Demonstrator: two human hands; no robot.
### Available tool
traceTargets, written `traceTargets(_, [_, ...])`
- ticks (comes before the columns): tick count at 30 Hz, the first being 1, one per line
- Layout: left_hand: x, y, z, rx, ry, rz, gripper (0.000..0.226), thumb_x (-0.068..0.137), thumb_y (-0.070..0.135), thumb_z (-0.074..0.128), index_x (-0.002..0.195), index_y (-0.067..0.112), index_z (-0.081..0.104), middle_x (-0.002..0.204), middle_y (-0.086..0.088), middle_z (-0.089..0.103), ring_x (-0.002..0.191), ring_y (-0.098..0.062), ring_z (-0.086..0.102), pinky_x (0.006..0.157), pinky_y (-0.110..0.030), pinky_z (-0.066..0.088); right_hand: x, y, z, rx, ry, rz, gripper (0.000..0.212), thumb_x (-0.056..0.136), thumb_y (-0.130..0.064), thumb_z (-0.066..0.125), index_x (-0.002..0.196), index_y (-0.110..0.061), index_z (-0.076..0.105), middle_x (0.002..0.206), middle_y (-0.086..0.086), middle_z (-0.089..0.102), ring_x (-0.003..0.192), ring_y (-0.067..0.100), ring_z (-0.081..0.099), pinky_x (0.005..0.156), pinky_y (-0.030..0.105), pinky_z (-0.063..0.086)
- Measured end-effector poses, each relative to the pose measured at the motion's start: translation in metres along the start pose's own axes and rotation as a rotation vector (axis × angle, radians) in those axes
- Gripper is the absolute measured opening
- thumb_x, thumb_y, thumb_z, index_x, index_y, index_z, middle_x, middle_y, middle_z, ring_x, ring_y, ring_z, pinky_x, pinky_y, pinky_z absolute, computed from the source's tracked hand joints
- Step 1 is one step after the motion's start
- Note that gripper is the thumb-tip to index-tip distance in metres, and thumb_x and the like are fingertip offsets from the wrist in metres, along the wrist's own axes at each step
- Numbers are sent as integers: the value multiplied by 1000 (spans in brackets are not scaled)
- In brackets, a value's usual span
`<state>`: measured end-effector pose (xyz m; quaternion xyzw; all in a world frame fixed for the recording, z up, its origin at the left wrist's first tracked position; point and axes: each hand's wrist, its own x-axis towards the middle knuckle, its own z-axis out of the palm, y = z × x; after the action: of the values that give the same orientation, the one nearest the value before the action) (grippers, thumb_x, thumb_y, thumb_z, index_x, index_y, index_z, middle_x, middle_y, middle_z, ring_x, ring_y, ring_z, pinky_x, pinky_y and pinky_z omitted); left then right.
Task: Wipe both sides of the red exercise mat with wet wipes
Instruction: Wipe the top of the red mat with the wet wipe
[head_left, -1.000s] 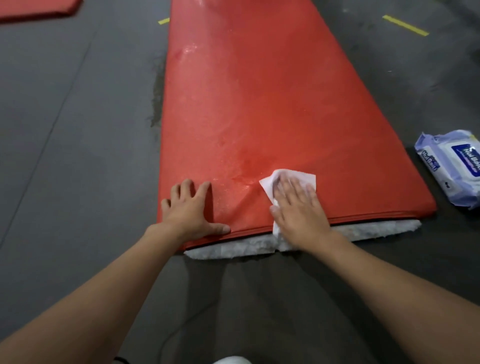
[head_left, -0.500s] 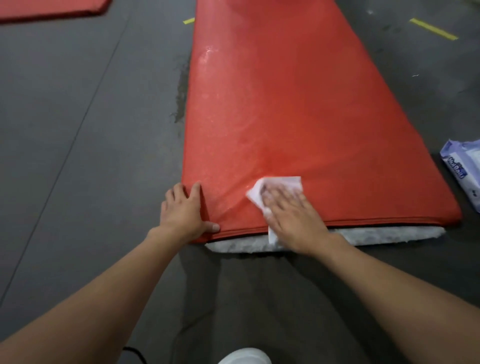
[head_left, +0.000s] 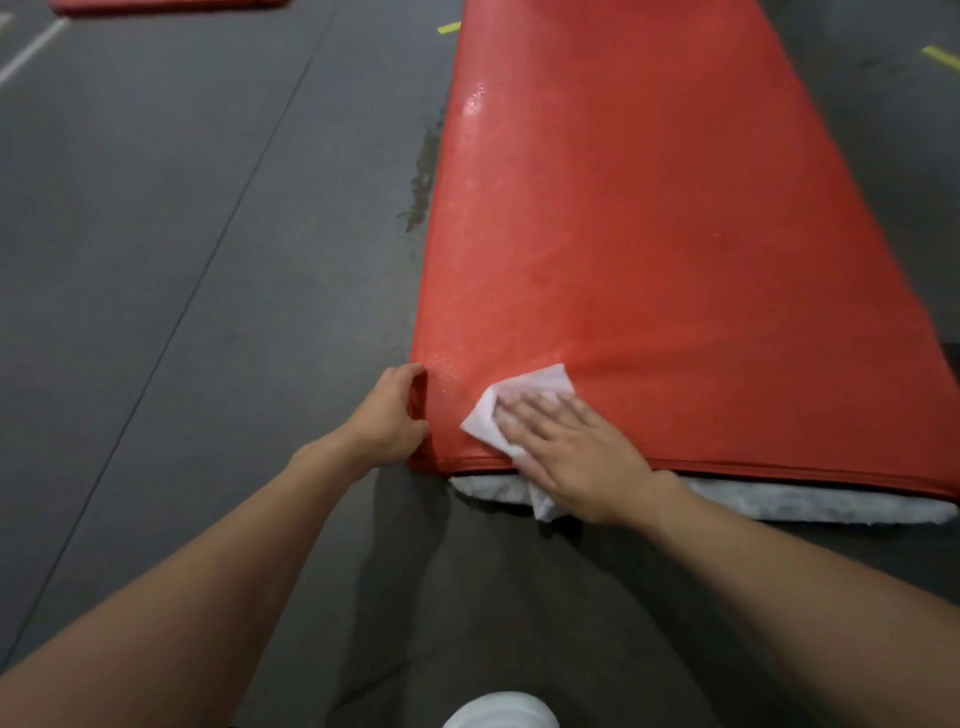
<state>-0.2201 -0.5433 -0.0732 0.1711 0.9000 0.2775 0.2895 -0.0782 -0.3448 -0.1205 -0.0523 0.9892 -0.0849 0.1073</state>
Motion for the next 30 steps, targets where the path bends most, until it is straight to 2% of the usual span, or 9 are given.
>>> traceTargets(3, [2, -3, 2, -133, 12, -1, 70, 79, -13, 47, 146, 5, 34, 139, -12, 43, 123, -23, 50, 106, -38, 43, 11, -11, -4, 48, 77, 275, 61, 102, -47, 7, 159, -23, 1, 167, 0, -7, 152, 19, -11, 120, 43, -11])
traceTargets(7, [8, -5, 1, -338, 34, -33, 69, 80, -18, 46, 145, 3, 32, 131, -1, 44, 105, -12, 52, 91, -26, 43, 14, -42, 5, -61, 6, -168, 61, 102, -48, 15, 158, -23, 14, 166, 1, 3, 153, 22, 0, 122, 46, 0])
traceTargets(8, [9, -7, 1, -375, 30, -44, 70, 81, -19, 45, 146, 3, 30, 134, -2, 43, 108, -13, 51, 91, -25, 41, 20, -34, 1, -87, 14, -170, 62, 102, -47, 21, 158, -23, 11, 167, 0, 0, 153, 21, -2, 122, 45, -1])
traceTargets(11, [8, -11, -1, -430, 40, -89, 70, 85, -22, 40, 148, 4, 27, 145, -6, 41, 124, -18, 49, 95, -26, 44, 34, -37, -7, -8, 82, 168, 60, 104, -44, 18, 158, -22, 4, 167, 2, -3, 153, 21, -7, 121, 44, -7])
traceTargets(16, [11, -8, -7, -504, 57, -156, 63, 88, -25, 30, 145, 1, 31, 147, -13, 43, 129, -29, 50, 103, -39, 46, 35, -50, -6, -78, -32, -223, 71, 94, -51, -3, 159, -24, 4, 166, 0, -5, 153, 22, -6, 122, 45, -4])
traceTargets(20, [13, -10, -8, -516, 31, -165, 65, 87, -26, 32, 146, 1, 29, 149, -12, 42, 130, -29, 49, 97, -37, 48, 54, -54, -10, 9, 110, 186, 62, 102, -43, 8, 159, -17, 7, 166, 8, 1, 153, 27, -4, 121, 47, -5])
traceTargets(24, [11, -13, -6, -463, 58, -158, 64, 87, -21, 40, 147, 0, 29, 150, -11, 42, 134, -21, 45, 113, -39, 36, 55, -66, -2, -114, -10, -338, 64, 99, -43, 6, 159, -19, 10, 166, 7, 3, 153, 29, -1, 122, 50, -1])
traceTargets(28, [6, -11, -4, -486, 34, -135, 67, 85, -24, 41, 146, -1, 26, 150, -9, 41, 133, -22, 46, 103, -30, 41, 81, -53, -19, -60, 91, 38, 60, 105, -40, 20, 159, -18, 4, 167, 8, 1, 153, 27, -3, 121, 47, -3])
traceTargets(30, [8, -11, -6, -449, 43, -139, 69, 87, -18, 47, 148, 2, 24, 147, -8, 44, 129, -22, 49, 97, -28, 42, 83, -71, -9, -30, 96, -12, 65, 104, -40, 27, 158, -12, 4, 166, 13, -2, 152, 32, -6, 120, 51, -5])
